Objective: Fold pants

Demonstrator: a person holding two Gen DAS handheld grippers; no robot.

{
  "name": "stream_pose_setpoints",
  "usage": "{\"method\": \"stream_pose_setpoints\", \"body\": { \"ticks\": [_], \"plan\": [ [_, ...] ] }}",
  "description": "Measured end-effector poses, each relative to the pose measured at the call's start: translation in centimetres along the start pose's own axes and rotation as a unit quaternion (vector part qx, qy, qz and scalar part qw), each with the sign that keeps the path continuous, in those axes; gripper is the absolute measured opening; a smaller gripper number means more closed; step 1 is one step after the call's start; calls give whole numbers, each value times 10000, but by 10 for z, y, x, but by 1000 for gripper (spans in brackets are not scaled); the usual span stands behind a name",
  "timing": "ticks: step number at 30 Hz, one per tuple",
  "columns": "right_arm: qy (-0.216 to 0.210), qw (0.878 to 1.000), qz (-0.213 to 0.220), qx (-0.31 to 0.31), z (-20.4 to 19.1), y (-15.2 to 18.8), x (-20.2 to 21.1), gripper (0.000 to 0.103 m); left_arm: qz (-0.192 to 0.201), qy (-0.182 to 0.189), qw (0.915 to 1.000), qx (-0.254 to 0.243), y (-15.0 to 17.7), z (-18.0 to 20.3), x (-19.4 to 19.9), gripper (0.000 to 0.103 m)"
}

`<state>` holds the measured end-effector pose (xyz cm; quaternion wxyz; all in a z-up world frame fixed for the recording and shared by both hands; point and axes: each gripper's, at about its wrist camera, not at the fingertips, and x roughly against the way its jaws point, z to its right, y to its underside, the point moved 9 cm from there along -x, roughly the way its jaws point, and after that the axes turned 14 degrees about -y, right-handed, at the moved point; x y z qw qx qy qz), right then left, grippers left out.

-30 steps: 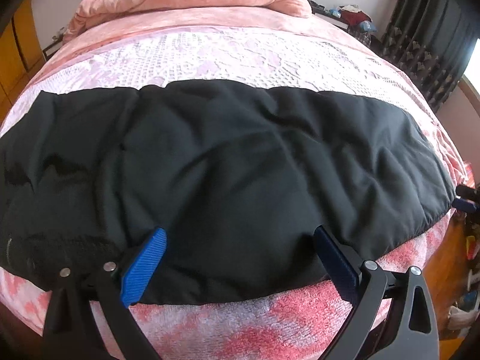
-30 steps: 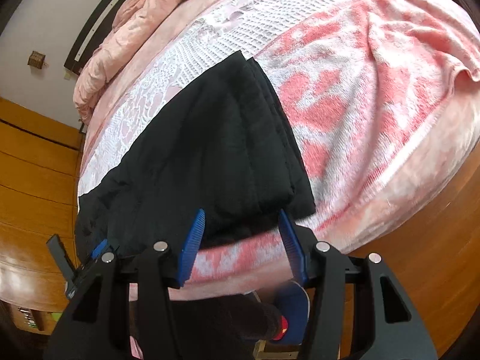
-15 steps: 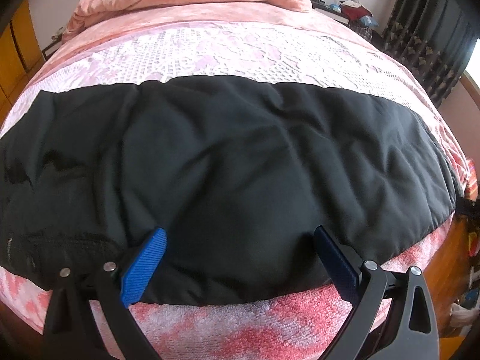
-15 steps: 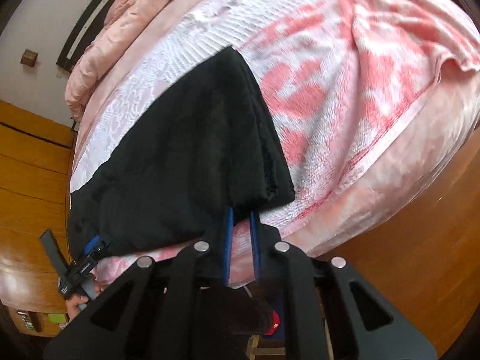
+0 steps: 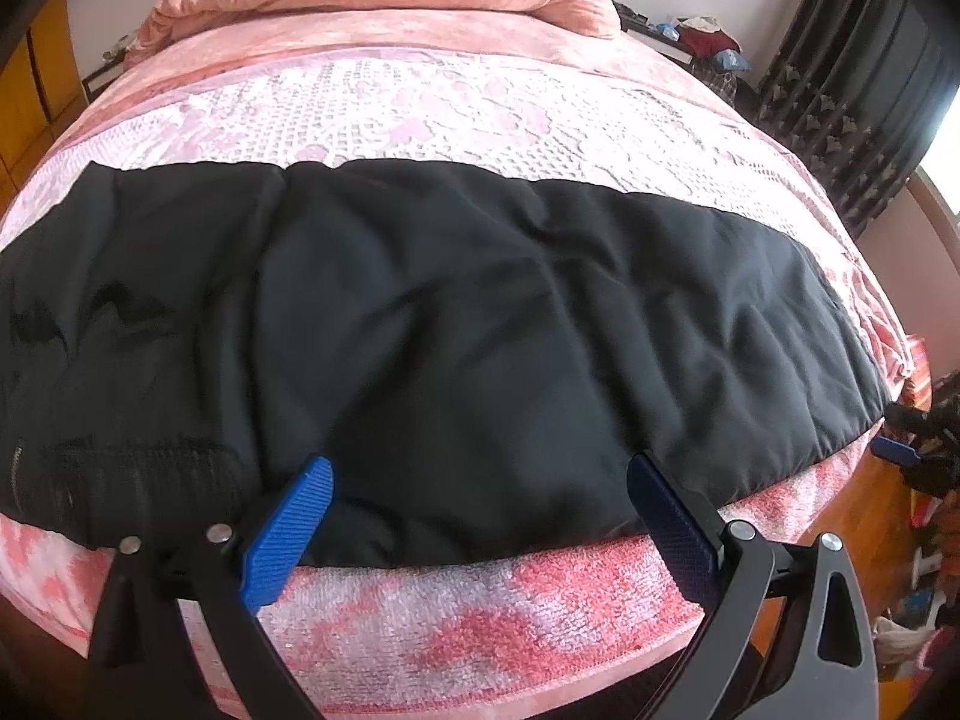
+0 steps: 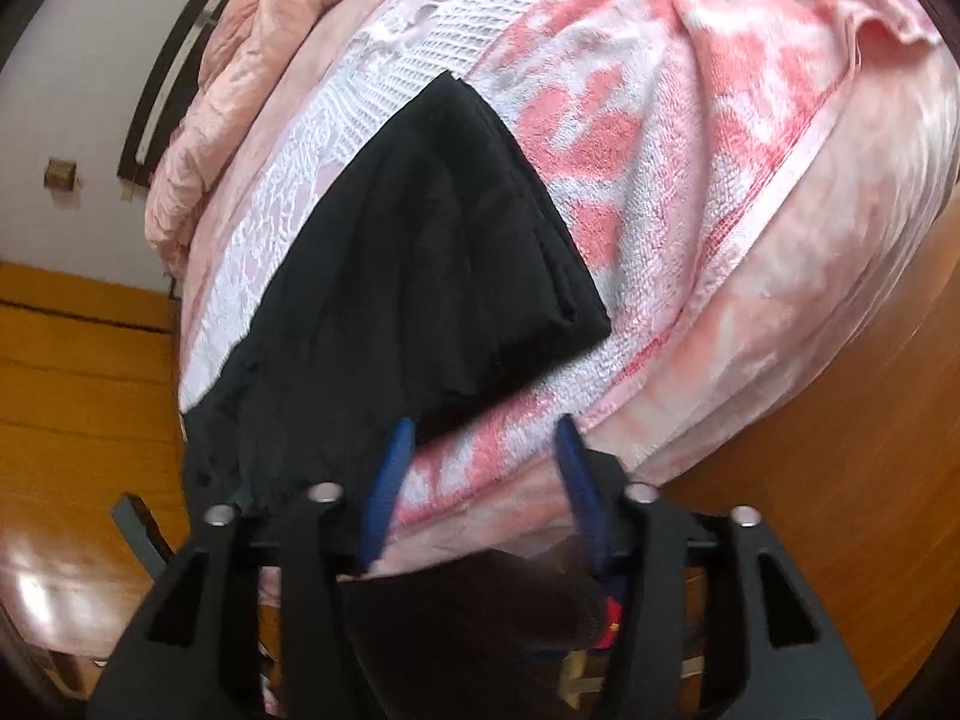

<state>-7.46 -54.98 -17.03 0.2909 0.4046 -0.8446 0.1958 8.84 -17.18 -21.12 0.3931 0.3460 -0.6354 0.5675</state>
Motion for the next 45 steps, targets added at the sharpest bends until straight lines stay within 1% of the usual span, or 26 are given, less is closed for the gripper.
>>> {"method": "stream_pose_setpoints", "body": {
  "ticks": [1,3,4,6,8,9,11,13,15,16,17,19,20,21,22,25,28,30,32,34,35,36,39,40,43,45],
  "plan": [
    [18,10000,35,3,1,-2,-1,57,-13,13,10000,25,0,0,-1,99],
    [324,9994,134,46,8,-9,-1,57,-35,68,9999,95,1,2,0,99],
    [343,9993,171,49,9,-13,-1,57,-39,106,9999,126,1,3,0,99],
    [226,9996,154,-41,11,-17,-3,56,-54,151,9998,144,2,7,-1,99],
    [130,9997,126,-135,14,-20,-5,49,-71,125,9999,70,2,10,-3,99],
    [117,9998,126,-136,14,-21,-5,41,-60,90,9999,7,3,12,-4,99],
    [119,9998,143,25,6,-23,-2,38,-33,54,10000,-60,3,14,-4,99],
    [246,9991,149,325,-3,-25,0,32,-41,56,10000,-53,3,15,-6,99],
    [280,9978,186,572,-11,-26,1,31,-51,72,10000,-13,4,15,-6,99],
    [301,9975,185,607,-13,-27,1,33,-47,78,10000,-10,4,15,-6,99],
    [336,9977,158,566,-11,-28,1,35,-44,82,10000,-15,4,15,-6,99],
    [351,9985,135,410,-7,-28,1,36,-41,84,10000,-23,5,15,-7,99],
    [435,9982,113,386,-5,-28,2,39,-42,81,10000,-21,4,15,-7,99],
    [541,9978,131,364,-2,-28,4,44,-40,86,10000,-19,4,15,-7,99],
    [632,9972,189,365,0,-29,8,46,-40,84,10000,-19,4,16,-7,99],
    [782,9953,324,465,-1,-31,18,46,-45,89,9999,-5,4,15,-8,99],
    [522,9972,306,439,-7,-34,20,46,-46,96,9999,8,4,15,-10,99],
    [626,9964,265,499,-7,-36,17,46,-32,118,9999,12,4,15,-9,99],
    [652,9964,218,486,-5,-38,11,49,-31,138,9999,-12,5,14,-9,99],
    [678,9957,261,568,-6,-45,10,56,-36,143,9999,-36,5,14,-10,99],
    [756,9944,287,675,-7,-51,10,58,-40,143,9999,-34,4,13,-10,99],
    [840,9930,282,779,-8,-57,10,64,-44,143,9999,-28,5,13,-11,99],
    [941,9912,108,925,-8,-73,3,64,-48,142,9999,-8,4,13,-11,99],
    [915,9913,14,948,-7,-78,-1,64,-49,145,9999,0,4,13,-12,99],
    [751,9934,-267,828,-1,-84,-14,64,-66,171,9998,31,2,12,-12,99],
    [599,9942,-488,754,3,-82,-23,64,-75,218,9997,126,0,10,-12,99]
  ]
}}
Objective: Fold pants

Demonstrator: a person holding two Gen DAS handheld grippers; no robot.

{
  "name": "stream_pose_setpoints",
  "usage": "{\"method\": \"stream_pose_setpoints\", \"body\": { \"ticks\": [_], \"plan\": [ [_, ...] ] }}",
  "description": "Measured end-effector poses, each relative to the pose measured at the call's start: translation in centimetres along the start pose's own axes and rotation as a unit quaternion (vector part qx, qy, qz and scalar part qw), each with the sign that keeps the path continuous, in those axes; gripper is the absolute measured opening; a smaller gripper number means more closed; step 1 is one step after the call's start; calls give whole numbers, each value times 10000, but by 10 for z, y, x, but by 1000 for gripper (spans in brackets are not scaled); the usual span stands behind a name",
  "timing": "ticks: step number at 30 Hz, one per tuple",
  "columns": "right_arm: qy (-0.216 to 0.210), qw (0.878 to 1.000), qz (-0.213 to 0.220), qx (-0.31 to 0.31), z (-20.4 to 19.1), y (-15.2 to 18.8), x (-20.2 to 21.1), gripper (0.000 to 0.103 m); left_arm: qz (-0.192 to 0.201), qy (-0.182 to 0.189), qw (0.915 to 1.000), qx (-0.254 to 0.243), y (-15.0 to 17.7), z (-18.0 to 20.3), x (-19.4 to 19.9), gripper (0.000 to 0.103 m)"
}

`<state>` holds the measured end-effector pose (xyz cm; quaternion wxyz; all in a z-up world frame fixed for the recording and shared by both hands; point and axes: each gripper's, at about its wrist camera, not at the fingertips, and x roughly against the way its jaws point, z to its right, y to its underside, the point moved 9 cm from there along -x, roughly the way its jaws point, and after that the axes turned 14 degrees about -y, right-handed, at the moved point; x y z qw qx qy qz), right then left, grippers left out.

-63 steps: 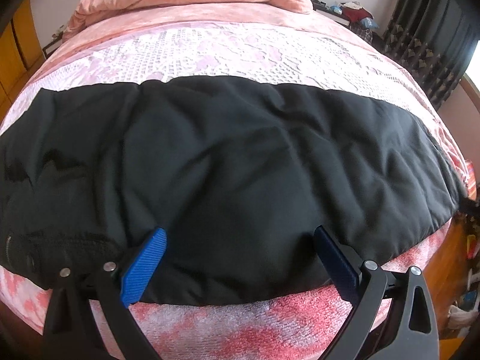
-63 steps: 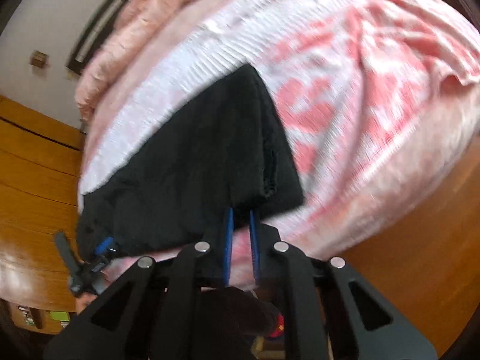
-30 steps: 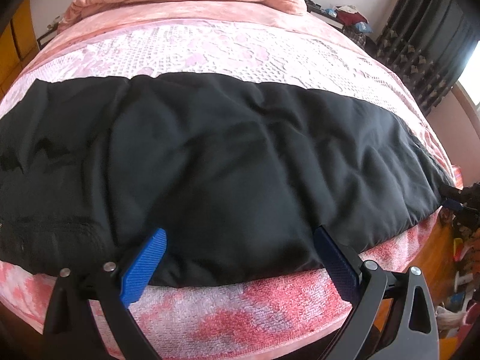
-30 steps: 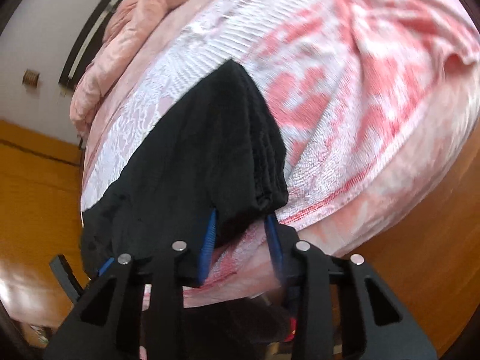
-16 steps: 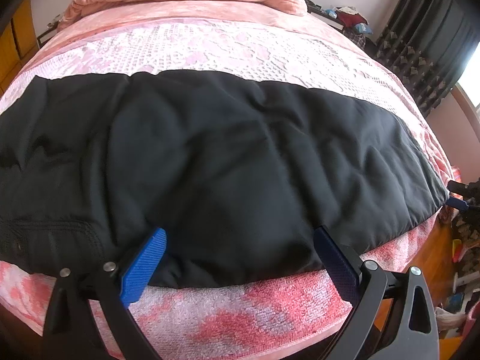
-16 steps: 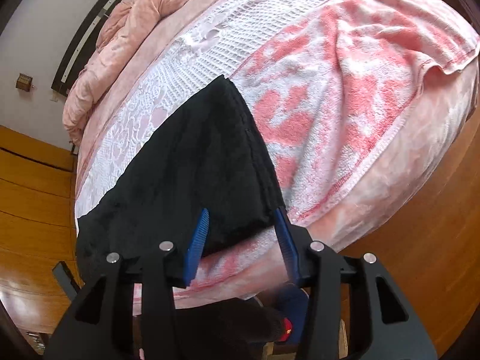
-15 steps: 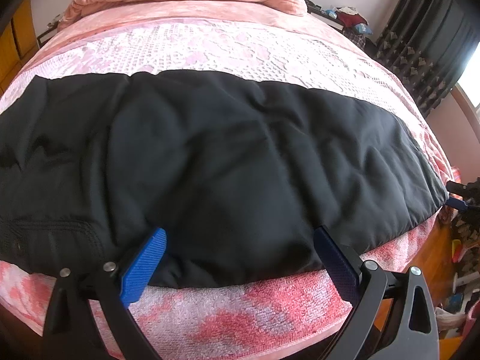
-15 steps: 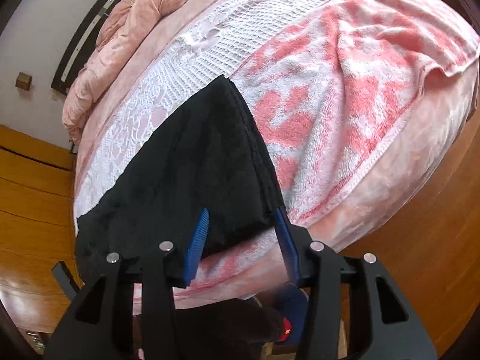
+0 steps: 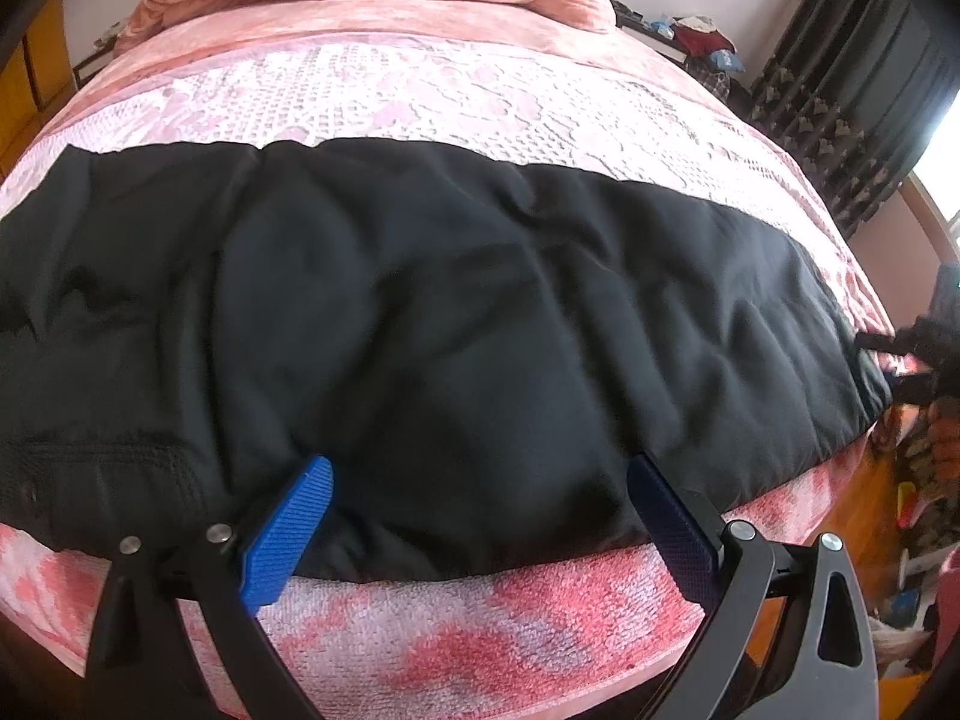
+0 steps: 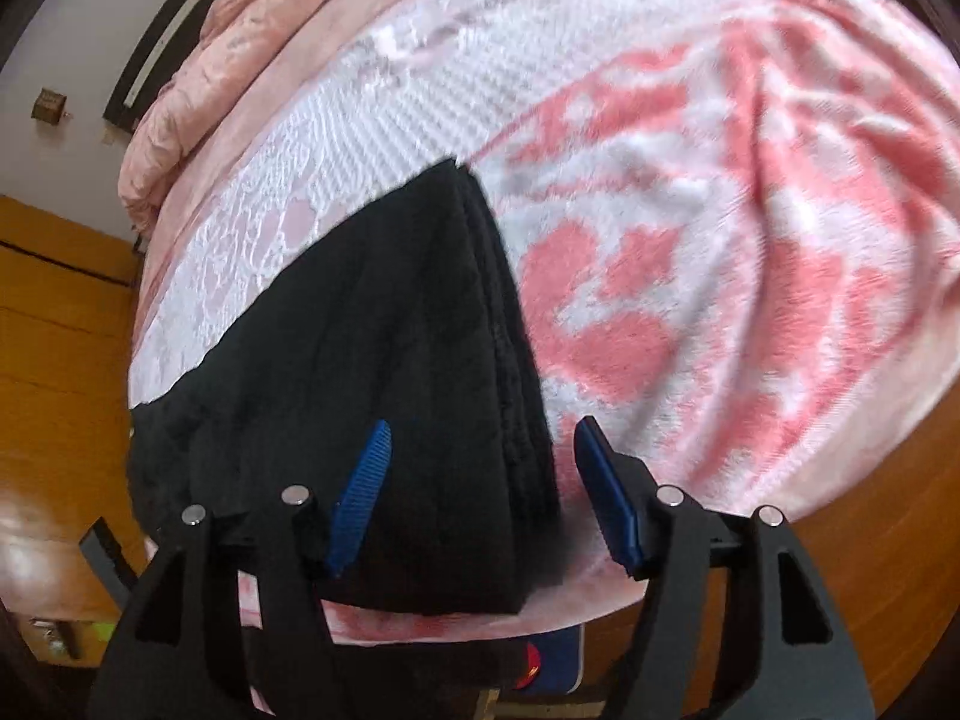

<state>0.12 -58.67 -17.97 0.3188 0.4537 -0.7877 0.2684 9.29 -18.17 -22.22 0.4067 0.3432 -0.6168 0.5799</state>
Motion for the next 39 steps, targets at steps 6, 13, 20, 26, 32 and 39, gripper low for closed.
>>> {"method": "stream_pose_setpoints", "body": {
  "ticks": [6,13,20,26,32,39],
  "plan": [
    [-481,9983,-324,97,-9,13,-14,61,-42,171,9994,314,-11,-5,-1,99],
    [-444,9972,-591,113,-7,12,-31,64,-13,52,10000,44,-18,13,-5,99],
    [-1151,9905,-618,432,-49,7,-21,15,-26,88,9998,157,-21,7,-2,99],
    [-1368,9882,222,644,-88,-36,33,13,303,41,9987,403,-40,-11,11,99],
    [-7,9996,203,180,-27,-47,28,14,37,-302,9995,97,-32,-6,-34,99],
    [-63,9992,343,-191,-27,-38,17,14,107,-55,9993,352,-34,-16,-13,99]
  ]
}}
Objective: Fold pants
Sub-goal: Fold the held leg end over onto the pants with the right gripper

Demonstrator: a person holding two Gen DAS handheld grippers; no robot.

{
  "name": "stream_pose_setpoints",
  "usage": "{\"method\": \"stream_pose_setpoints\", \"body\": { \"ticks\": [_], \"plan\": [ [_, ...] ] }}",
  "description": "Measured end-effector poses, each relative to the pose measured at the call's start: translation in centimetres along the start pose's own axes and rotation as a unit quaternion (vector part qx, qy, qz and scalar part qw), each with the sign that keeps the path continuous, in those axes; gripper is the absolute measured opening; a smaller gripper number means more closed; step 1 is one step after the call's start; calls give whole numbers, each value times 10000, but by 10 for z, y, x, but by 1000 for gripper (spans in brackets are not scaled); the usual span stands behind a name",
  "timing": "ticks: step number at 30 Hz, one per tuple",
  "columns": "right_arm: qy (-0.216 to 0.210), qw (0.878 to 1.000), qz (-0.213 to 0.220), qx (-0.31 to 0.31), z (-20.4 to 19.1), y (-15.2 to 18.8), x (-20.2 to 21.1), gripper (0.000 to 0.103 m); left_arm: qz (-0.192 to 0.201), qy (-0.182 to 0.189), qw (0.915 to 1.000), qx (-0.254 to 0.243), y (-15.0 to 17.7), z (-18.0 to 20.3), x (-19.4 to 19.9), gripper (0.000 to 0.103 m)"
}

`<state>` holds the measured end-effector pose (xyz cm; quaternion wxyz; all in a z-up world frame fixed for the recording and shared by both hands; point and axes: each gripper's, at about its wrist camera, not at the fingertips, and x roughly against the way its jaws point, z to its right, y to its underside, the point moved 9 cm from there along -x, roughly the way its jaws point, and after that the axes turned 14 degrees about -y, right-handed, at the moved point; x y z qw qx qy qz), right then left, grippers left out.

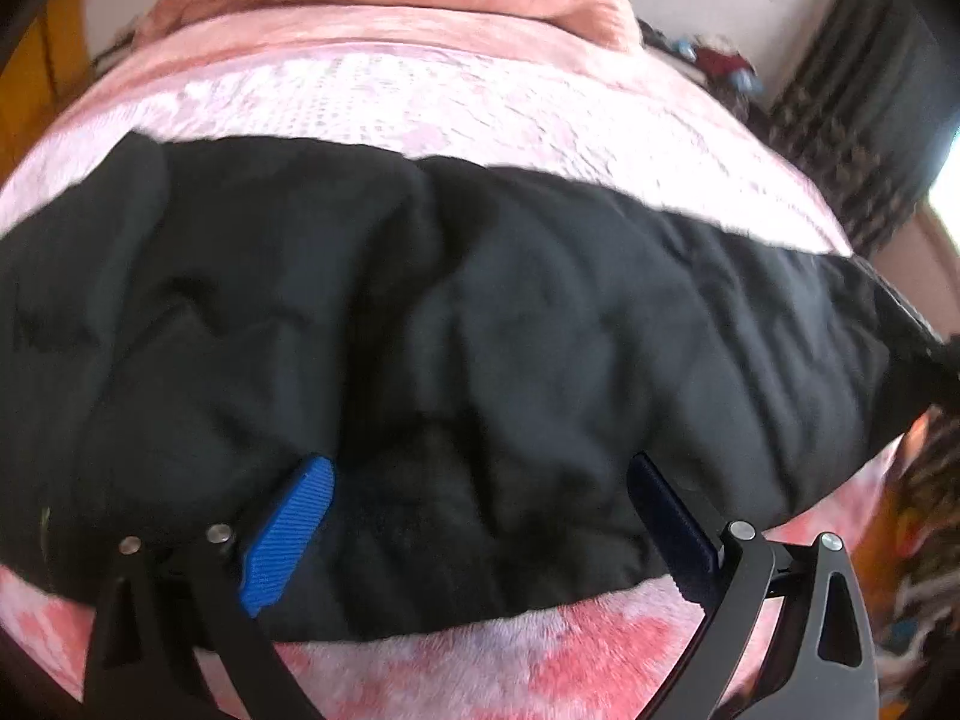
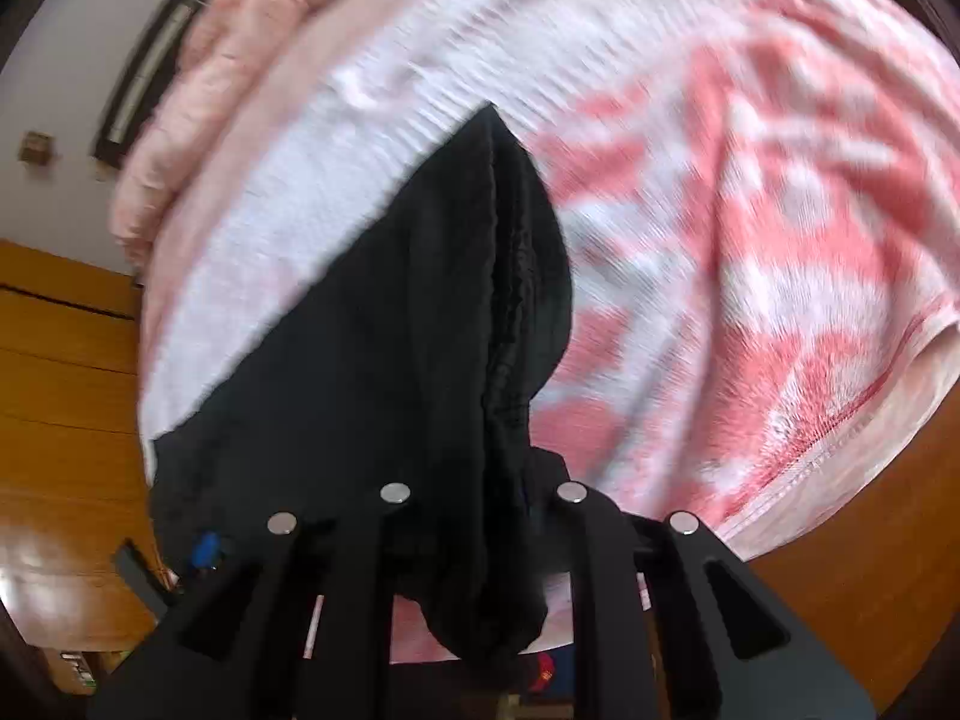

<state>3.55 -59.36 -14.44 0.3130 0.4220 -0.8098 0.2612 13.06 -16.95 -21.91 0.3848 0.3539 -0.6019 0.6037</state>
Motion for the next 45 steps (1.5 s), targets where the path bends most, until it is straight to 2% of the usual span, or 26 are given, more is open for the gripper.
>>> {"method": "stream_pose_setpoints", "body": {
  "ticks": [4,8,9,12,18,22,26,27,28,30,32,34,36,40,45],
  "plan": [
    [-469,9952,294,811,-86,4,23,14,212,5,9991,362,-5,-29,22,99],
    [-675,9816,250,1767,-175,18,19,15,419,-164,9971,612,-5,-62,42,99],
    [-770,9758,158,2038,-205,25,7,15,460,-218,9964,684,-4,-72,46,99],
    [-975,9645,-133,2451,-257,46,-18,15,512,-339,9943,875,2,-96,54,99],
    [-864,9428,-898,3092,-326,97,-98,15,574,-453,9894,1257,7,-137,62,99],
    [-557,9306,-1369,3348,-339,130,-156,15,620,-510,9868,1405,16,-160,68,99],
    [-236,9220,-1795,3424,-330,161,-203,19,606,-532,9846,1552,20,-179,67,99],
    [-180,9184,-2005,3406,-326,172,-216,26,597,-529,9842,1584,21,-184,67,99],
    [-210,9174,-2164,3333,-323,181,-225,40,587,-524,9836,1623,24,-187,68,99],
    [-423,9185,-2340,3159,-319,196,-228,52,576,-513,9823,1707,25,-195,67,99],
    [-655,9195,-2301,3118,-321,205,-217,53,576,-513,9812,1772,26,-202,67,99],
    [-1037,9206,-2290,2988,-328,208,-202,64,566,-501,9801,1836,27,-207,65,99],
    [-1133,9259,-2054,2960,-329,204,-184,65,555,-481,9786,1921,28,-212,64,99],
    [-482,9214,-1747,3438,-318,209,-169,71,539,-440,9772,2007,29,-218,61,99],
    [-201,9072,-2034,3678,-306,237,-190,71,528,-429,9775,1995,30,-217,62,99]
  ]
}}
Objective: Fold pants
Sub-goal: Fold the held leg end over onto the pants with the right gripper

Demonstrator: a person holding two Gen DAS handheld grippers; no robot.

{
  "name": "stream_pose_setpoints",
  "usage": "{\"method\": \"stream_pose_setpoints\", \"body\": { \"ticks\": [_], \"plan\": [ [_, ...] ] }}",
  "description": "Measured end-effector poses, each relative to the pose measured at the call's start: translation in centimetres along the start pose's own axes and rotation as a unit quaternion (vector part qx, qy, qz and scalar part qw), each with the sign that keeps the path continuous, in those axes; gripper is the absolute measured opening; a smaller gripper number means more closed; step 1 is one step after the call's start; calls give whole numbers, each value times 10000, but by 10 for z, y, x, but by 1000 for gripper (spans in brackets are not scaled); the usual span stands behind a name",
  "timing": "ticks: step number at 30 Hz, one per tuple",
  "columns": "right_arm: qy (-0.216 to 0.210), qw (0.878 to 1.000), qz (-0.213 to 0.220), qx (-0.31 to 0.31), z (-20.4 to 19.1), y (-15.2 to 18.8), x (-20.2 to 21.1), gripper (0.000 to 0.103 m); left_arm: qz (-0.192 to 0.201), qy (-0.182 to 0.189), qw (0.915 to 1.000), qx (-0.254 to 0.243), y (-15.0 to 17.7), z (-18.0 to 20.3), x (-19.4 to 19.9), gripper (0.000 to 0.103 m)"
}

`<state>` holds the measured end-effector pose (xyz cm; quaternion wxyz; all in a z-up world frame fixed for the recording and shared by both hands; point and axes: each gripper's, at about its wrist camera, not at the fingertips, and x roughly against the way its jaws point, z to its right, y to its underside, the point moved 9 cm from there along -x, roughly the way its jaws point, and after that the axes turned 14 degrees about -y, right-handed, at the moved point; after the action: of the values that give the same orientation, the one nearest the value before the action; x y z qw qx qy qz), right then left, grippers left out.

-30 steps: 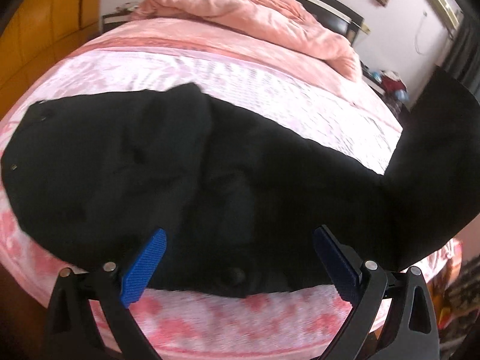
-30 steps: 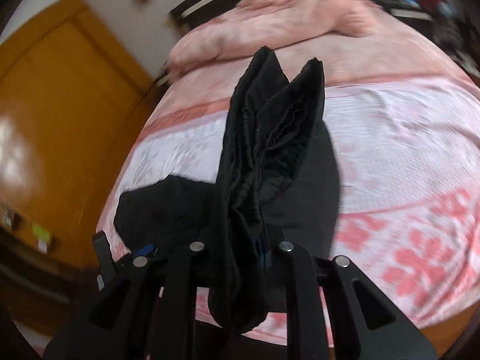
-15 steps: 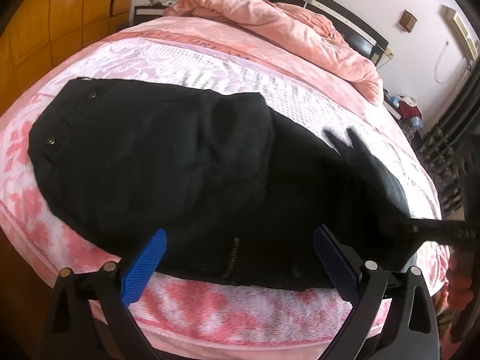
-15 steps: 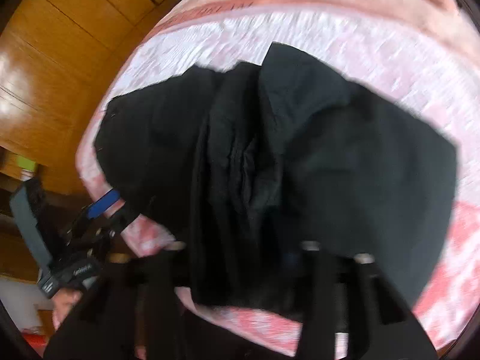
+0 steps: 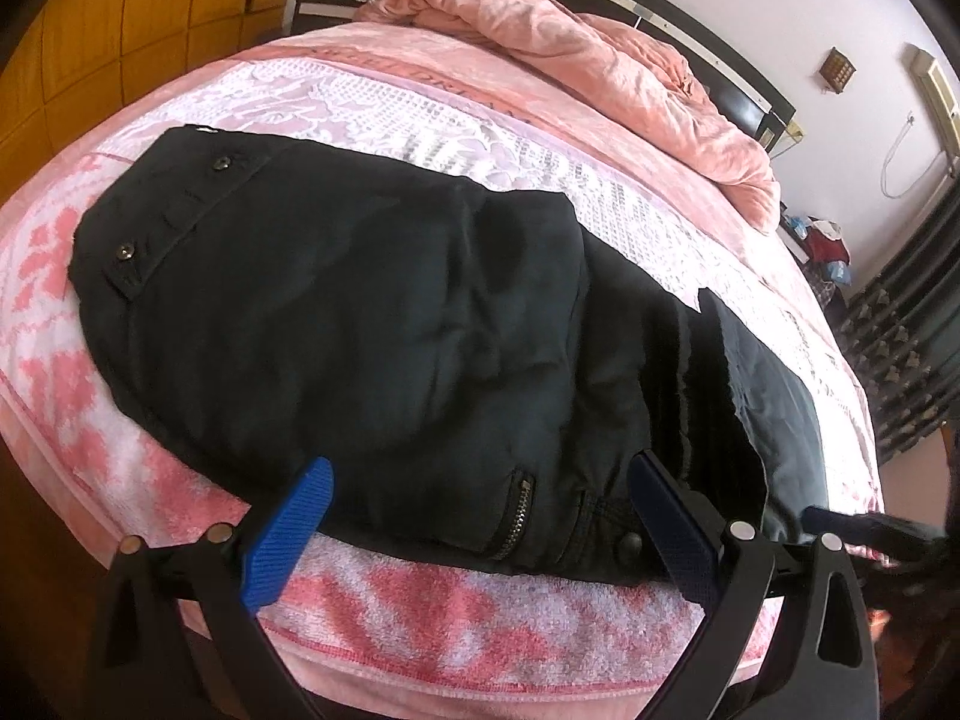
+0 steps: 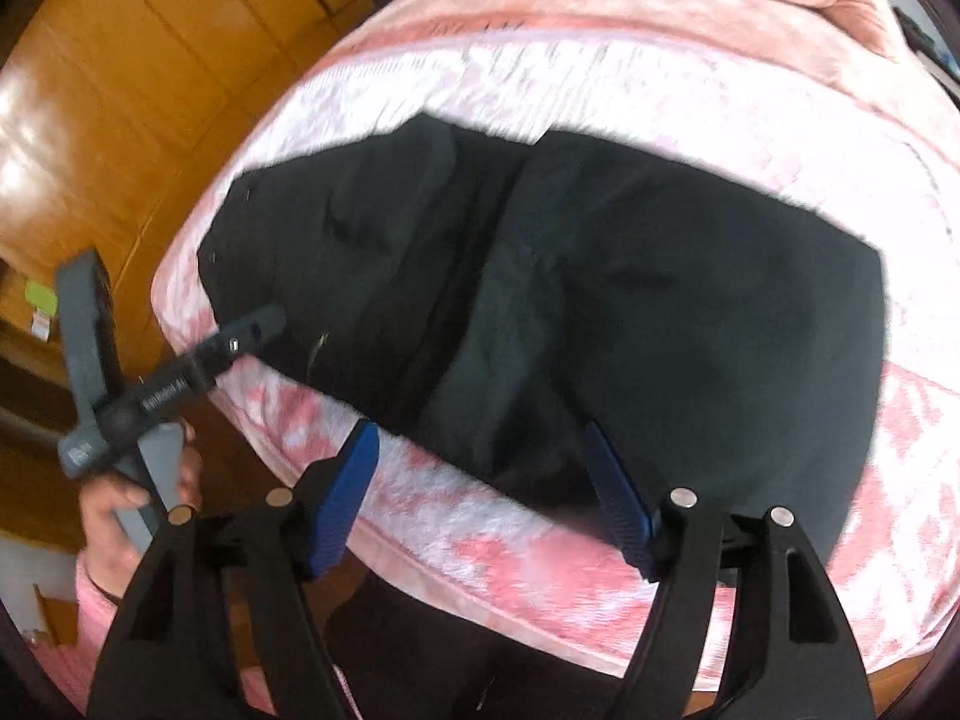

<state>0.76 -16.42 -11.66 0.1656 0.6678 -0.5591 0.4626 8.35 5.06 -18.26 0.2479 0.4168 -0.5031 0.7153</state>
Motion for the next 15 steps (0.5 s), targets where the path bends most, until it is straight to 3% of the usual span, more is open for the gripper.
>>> {"method": "stream_pose_setpoints", "body": {
  "ticks": [5,8,9,10,12,15],
  "plan": [
    [665,9974,-270,17,10,-1,-40,70,-7,-9,10000,-32,2,-1,1,99],
    [701,9970,-310,-125,19,-1,-50,45,-25,-18,10000,-27,3,-3,-1,99],
    [488,9980,-326,-212,19,0,-51,24,-46,-24,10000,-20,3,-3,-3,99],
    [320,9985,-346,-281,19,0,-51,16,-62,-23,10000,-9,4,-4,-4,99],
    [288,9989,-273,-245,19,-2,-46,6,-78,1,10000,5,4,-5,-5,99],
    [105,9999,-68,-6,4,-9,-32,5,-80,-15,10000,-16,5,-6,-7,99]
  ]
}}
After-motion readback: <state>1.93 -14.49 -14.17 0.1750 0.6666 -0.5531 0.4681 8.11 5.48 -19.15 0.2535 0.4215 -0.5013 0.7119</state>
